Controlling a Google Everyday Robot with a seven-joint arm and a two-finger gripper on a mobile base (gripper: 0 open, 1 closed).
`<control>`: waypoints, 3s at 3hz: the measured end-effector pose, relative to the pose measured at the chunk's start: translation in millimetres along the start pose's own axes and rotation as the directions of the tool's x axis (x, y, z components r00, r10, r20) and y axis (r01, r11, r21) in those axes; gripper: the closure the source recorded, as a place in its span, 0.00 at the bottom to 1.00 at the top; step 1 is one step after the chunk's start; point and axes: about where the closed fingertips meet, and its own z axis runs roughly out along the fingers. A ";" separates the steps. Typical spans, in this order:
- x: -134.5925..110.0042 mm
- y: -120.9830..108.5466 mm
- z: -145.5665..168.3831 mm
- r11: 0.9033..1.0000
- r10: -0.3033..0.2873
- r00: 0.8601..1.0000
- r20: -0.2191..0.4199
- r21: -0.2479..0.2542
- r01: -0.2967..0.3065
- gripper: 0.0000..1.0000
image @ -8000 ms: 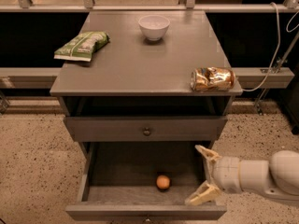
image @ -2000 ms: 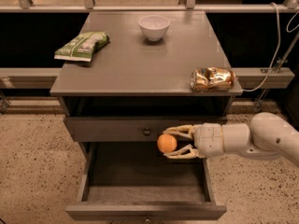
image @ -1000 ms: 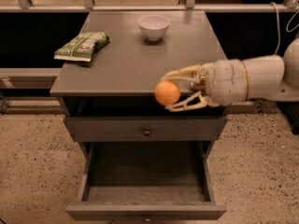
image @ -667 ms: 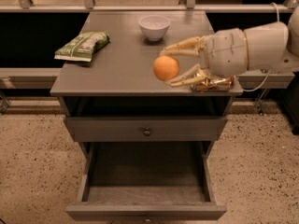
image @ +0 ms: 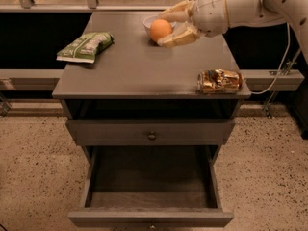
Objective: Pick orange from middle drawer and place on counter
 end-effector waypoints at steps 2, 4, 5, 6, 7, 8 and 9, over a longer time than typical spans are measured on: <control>58.0 -52.3 -6.3 0.974 0.195 0.980 -0.044 0.128 -0.188 1.00; 128.4 -31.6 -15.7 0.938 0.337 0.932 -0.132 0.134 -0.320 1.00; 156.6 -22.6 -6.2 0.924 0.378 0.912 -0.158 0.131 -0.360 1.00; 169.8 -20.5 2.7 0.918 0.391 0.906 -0.162 0.135 -0.373 1.00; 174.3 -23.5 19.6 0.920 0.386 0.908 -0.163 0.147 -0.365 1.00; 177.6 -25.0 29.4 0.918 0.389 0.907 -0.164 0.157 -0.365 1.00; 178.0 -25.4 40.9 0.909 0.407 0.903 -0.141 0.164 -0.384 1.00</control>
Offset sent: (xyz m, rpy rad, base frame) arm 0.1033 -0.0668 -0.0284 0.1056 0.2020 -0.3280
